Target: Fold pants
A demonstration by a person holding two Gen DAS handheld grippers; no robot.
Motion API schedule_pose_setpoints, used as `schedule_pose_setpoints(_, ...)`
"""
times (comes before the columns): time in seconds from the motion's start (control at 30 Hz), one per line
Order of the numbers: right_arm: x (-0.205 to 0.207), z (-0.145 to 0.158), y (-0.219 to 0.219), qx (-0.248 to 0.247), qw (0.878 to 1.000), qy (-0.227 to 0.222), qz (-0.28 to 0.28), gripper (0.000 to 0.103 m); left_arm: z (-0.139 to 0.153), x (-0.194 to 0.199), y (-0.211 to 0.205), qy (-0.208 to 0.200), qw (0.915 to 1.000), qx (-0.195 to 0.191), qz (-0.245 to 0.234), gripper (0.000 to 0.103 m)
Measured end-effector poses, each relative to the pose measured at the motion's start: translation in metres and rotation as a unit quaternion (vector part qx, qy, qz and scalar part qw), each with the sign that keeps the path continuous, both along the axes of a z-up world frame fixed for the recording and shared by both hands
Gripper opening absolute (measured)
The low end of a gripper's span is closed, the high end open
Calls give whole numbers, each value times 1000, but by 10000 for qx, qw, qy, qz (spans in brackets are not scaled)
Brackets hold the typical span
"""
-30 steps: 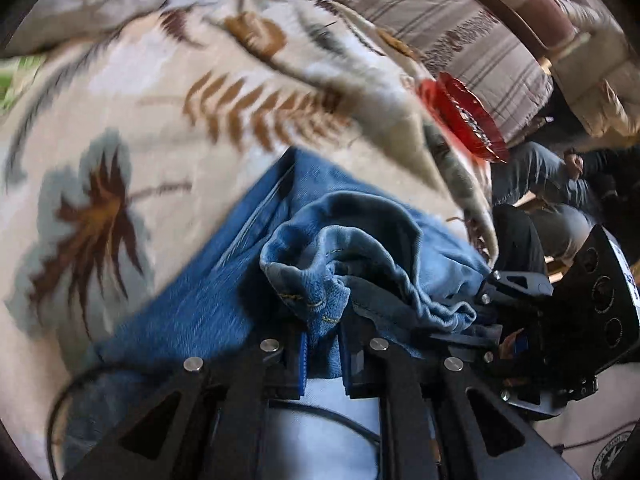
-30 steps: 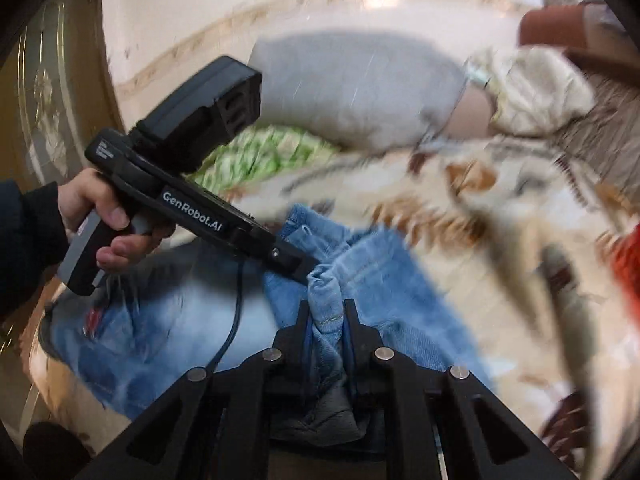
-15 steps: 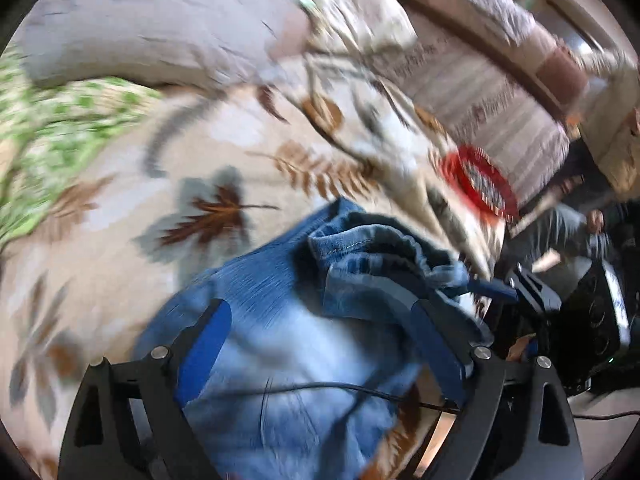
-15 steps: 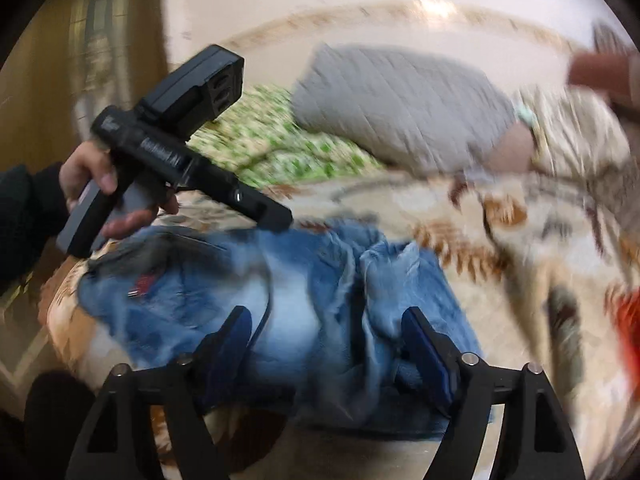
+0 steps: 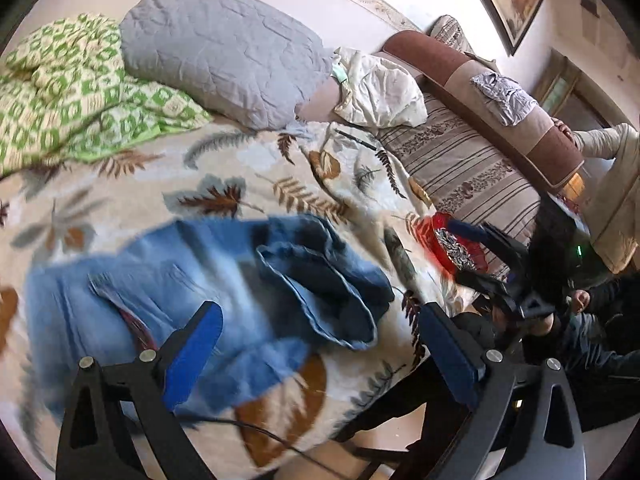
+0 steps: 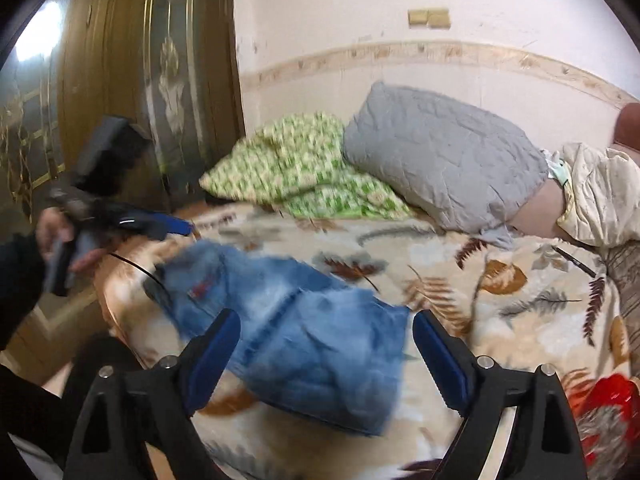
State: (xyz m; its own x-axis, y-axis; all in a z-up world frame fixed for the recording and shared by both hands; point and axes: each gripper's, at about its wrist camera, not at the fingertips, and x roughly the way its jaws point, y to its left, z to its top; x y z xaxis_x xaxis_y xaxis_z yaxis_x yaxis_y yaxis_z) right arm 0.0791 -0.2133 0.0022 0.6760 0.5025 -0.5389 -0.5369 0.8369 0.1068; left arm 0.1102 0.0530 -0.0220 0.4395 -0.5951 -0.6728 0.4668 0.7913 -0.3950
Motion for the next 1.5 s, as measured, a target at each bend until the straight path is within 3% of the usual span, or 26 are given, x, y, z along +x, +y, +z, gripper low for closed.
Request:
schedule_pose_setpoints(0.1,12,-13,-1,-38,9995,263,182,90,-14,-18,-17,-94,9995,259,160,98)
schedule_pose_setpoints(0.23,30,-32,9,-266,9967,587,494,90,-45,-26,-36,28,9980,35,631,98)
schedule_pose_setpoints(0.4,73,-36,8,45,9870,1457,676,90,-73,-42,-58,-298,9953,186,904,98)
schedule_pose_setpoints(0.57,131,-36,8,508,9635,2549,647,90,-86,-45,-75,-526,9930,176,1041,98)
schedule_pose_setpoints(0.67,165,-48,21,360,9454,3202,481,90,-92,-39,-84,-463,9921,144,1154,98)
schedule_pose_setpoints(0.73,182,-63,32,306,9271,3707,460,90,-94,-38,-88,-503,9907,169,1251,98)
schedule_pose_setpoints(0.87,204,-89,56,53,9075,4181,398,90,-99,-32,-88,-448,9889,163,1408,98)
schedule_pose_setpoints(0.9,207,-94,62,-17,9068,4196,412,86,-99,-31,-86,-442,9882,130,1459,98)
schedule_pose_setpoints(0.93,209,-96,69,-93,9093,4138,435,71,-100,-30,-84,-444,9879,106,1484,97)
schedule_pose_setpoints(0.97,209,-97,74,-167,9116,4079,488,61,-100,-29,-84,-454,9877,100,1491,91)
schedule_pose_setpoints(1.03,205,-91,82,-270,9186,3893,616,35,-102,-26,-83,-414,9874,292,1499,21)
schedule_pose_setpoints(1.07,201,-84,88,-331,9233,3758,724,31,-103,-24,-82,-347,9873,372,1506,21)
schedule_pose_setpoints(1.13,190,-67,100,-431,9303,3515,957,22,-103,-25,-72,-302,9890,7,1447,21)
schedule_pose_setpoints(1.27,170,-42,125,-508,9360,3195,1385,19,-99,-40,-50,-448,9843,-514,1628,21)
schedule_pose_setpoints(1.33,162,-41,138,-503,9337,3194,1541,19,-108,-44,-38,-271,9806,-727,1800,21)
schedule_pose_setpoints(1.4,158,-53,150,-523,9252,3408,1584,19,-127,-47,-29,99,9764,-933,1944,21)
schedule_pose_setpoints(1.47,158,-84,160,-669,9023,3982,1513,20,-147,-51,-26,444,9723,-1057,2035,22)
schedule_pose_setpoints(1.5,159,-98,162,-737,8918,4219,1462,26,-152,-52,-25,523,9711,-1089,2058,23)
